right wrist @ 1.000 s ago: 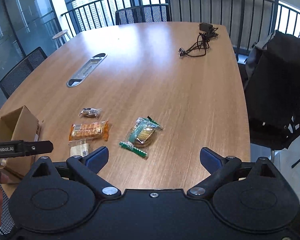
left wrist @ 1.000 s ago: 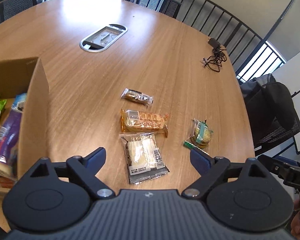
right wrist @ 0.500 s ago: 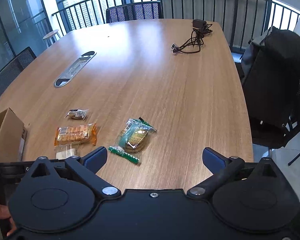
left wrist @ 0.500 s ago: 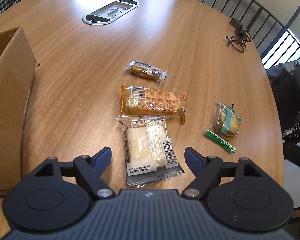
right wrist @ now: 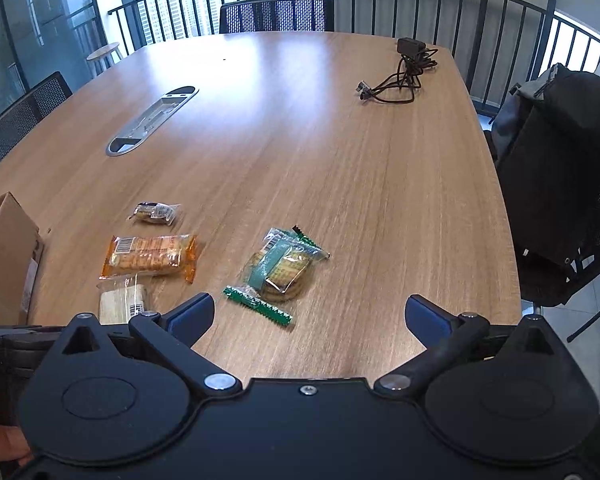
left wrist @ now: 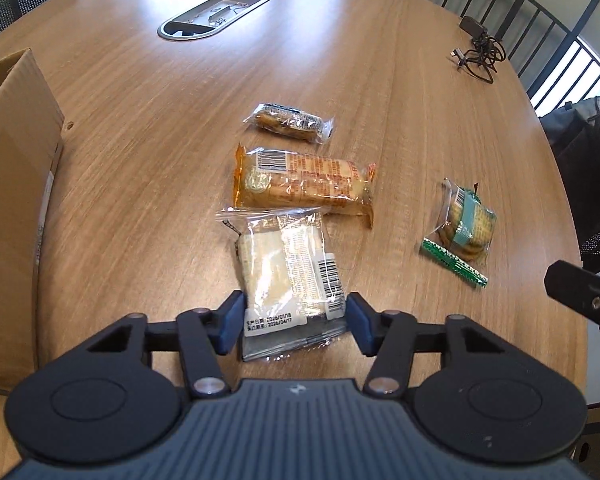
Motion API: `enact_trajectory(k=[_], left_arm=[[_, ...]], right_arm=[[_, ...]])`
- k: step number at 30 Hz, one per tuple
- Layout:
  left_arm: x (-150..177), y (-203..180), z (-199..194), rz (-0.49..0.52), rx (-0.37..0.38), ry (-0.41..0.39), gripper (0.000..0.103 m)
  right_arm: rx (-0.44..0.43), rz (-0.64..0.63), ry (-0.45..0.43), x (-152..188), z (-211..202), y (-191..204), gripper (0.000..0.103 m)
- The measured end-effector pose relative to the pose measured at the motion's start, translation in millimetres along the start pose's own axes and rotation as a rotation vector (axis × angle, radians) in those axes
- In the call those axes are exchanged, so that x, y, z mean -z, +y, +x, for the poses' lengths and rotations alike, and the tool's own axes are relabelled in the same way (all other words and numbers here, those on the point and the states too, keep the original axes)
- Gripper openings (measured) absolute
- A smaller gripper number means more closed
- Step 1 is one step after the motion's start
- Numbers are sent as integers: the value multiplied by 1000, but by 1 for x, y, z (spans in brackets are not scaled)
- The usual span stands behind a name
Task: Organize snacks
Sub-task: 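Grasp the white bread pack with the left gripper while the right gripper grasps the clear cookie pack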
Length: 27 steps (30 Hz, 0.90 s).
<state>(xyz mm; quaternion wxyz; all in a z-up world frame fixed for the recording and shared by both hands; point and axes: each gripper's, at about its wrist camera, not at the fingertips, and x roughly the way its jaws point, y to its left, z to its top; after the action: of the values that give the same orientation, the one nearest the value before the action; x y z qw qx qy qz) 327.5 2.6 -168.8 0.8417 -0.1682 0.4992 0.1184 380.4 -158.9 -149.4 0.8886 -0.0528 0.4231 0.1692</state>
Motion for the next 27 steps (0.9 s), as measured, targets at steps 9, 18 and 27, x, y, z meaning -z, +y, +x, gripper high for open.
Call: enact_trajectory(k=[9,18,27], left_arm=[[-8,18,-20,-34,31,-39,43],[-19,38,-61,-48,50,-150,43],[-31,50,-83,-56,41,-207,43]], right_arm=[[-42,17,5,-3,10,-2,103],[-41,30,23,-12,39,4,103],[-20,94,61,-8,75,10,103]])
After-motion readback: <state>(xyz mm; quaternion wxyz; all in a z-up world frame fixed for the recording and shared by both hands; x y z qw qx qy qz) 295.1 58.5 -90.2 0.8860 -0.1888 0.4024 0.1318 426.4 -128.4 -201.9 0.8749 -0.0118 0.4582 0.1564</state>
